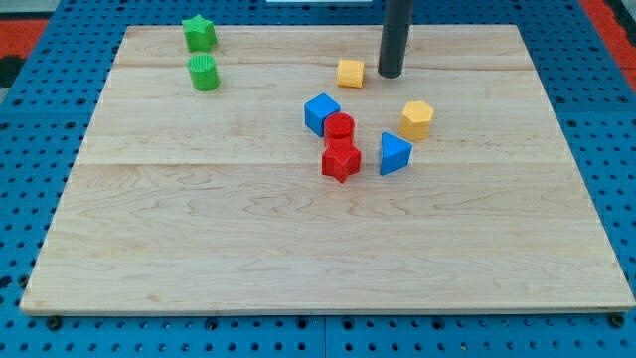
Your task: Move the red star along with the blue triangle towards center right
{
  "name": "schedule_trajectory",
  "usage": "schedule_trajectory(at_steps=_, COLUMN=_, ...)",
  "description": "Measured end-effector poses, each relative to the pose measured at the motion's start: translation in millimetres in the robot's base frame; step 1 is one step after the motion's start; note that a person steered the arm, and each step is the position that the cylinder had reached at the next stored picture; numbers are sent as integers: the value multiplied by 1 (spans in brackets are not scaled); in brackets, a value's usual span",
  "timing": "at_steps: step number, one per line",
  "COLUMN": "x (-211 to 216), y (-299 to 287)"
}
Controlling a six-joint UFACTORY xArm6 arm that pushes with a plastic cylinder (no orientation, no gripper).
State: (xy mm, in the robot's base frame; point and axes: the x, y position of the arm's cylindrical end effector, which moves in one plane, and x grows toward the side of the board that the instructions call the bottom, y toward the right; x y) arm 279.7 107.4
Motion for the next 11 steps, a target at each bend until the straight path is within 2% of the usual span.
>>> schedule_trajectory(at_steps=1, x=-14, y=-29)
schedule_trajectory(at_steps=2, x=-15, y=-86)
schedule_trajectory(at_steps=3, x=59, y=-107)
schedule_trajectory(at_steps=4, x=76, y=-102)
schedule_trajectory(at_steps=5, x=55, y=-127)
schedule_trajectory(at_steps=7, x=144, y=-158)
schedule_trajectory(at_steps=8, x=184, y=-78)
schedule_trajectory(at_steps=9, x=163, y=-72)
schedule_trajectory(at_steps=11, x=166, y=0)
